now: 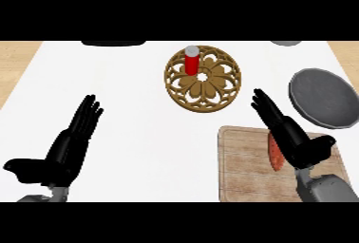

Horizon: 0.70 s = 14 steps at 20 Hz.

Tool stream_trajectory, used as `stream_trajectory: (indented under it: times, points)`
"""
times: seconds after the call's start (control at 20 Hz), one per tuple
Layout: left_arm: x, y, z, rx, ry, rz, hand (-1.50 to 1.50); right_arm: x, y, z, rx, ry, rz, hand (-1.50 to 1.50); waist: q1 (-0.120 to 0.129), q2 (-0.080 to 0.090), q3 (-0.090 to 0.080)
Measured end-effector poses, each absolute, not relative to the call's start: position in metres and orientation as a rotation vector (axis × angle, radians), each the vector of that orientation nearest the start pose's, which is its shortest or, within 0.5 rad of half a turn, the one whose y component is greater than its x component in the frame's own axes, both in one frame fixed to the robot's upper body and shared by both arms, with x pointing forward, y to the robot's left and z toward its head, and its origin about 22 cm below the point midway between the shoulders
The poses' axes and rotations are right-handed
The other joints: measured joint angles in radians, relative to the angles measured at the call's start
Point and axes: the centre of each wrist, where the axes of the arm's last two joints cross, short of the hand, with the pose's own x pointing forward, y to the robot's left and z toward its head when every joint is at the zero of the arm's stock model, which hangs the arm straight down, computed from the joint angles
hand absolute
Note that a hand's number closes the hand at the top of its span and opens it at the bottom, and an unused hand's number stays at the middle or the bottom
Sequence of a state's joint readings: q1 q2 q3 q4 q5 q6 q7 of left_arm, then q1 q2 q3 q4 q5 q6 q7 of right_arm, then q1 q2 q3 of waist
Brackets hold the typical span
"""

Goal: Pick the sweet potato from the cutting board and place it in the pan

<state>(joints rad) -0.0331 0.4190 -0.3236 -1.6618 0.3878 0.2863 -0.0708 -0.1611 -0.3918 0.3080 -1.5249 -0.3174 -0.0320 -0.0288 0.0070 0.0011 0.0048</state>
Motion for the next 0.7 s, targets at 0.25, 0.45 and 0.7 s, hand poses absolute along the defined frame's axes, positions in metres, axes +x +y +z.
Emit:
stream_trajectory:
  times: [0.25,0.45,0.7]
  points:
    - [0.254,0.258,0.045,0.092,-1.662,-0.061,0.00,0.282,-0.277,0.021,0.321,-1.571,0.410,1.50,0.002,0.005,-0.001]
    - [0.264,0.274,0.051,0.168,-1.650,-0.050,0.00,0.279,-0.329,0.013,0.270,-1.621,0.479,-1.50,-0.006,0.007,-0.001]
    - [0.271,0.278,0.051,0.205,-1.629,-0.033,0.00,0.258,-0.395,0.014,-0.019,-1.798,0.475,-1.50,-0.028,0.003,-0.001]
